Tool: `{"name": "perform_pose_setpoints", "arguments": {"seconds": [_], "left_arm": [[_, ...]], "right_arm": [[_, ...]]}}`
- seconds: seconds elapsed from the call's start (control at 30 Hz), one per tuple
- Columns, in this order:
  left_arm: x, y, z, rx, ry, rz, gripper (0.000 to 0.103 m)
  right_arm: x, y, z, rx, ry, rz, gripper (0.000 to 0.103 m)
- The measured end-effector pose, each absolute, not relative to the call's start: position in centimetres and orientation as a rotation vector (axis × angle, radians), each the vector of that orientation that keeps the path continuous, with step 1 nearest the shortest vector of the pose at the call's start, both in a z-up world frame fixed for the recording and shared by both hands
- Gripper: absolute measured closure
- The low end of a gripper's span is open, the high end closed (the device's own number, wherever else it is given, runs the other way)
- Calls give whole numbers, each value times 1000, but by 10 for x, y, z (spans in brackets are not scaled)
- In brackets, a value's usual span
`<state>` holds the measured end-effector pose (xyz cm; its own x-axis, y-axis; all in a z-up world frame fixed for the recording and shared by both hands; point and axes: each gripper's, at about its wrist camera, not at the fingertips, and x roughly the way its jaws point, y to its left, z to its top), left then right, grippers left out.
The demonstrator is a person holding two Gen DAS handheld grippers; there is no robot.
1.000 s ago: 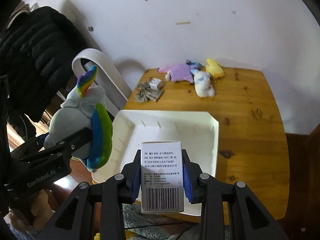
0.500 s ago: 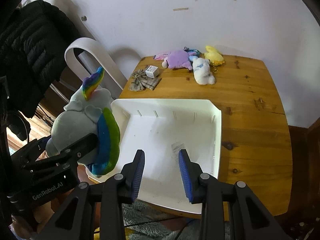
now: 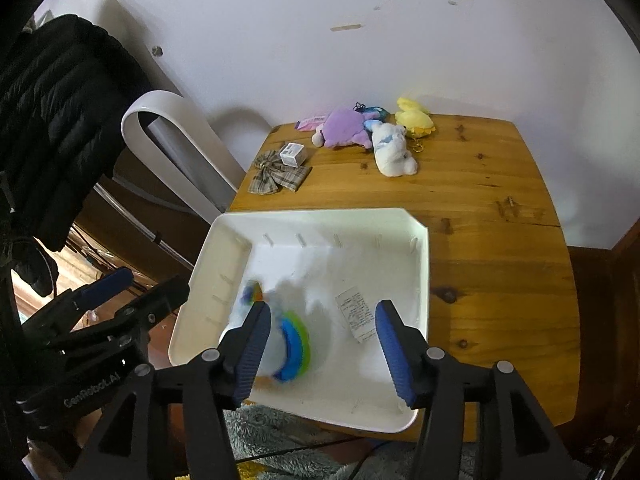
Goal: Organize objects
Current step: 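Lower the pony into the white tray with the left tool while the right tool drops the card there, then withdraw both open tools from the tray back toward the table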
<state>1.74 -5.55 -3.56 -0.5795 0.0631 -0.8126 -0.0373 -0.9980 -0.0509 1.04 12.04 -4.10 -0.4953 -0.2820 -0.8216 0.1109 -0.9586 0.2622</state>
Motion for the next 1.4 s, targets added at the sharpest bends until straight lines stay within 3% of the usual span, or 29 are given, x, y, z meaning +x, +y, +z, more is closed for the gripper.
{"name": "perform_pose_setpoints", "arguments": {"seconds": [1.4], "left_arm": [[5, -55, -48, -1528, -89, 2707, 19]], "right_arm": [[-2, 129, -51, 1471, -271, -2495, 47]]}}
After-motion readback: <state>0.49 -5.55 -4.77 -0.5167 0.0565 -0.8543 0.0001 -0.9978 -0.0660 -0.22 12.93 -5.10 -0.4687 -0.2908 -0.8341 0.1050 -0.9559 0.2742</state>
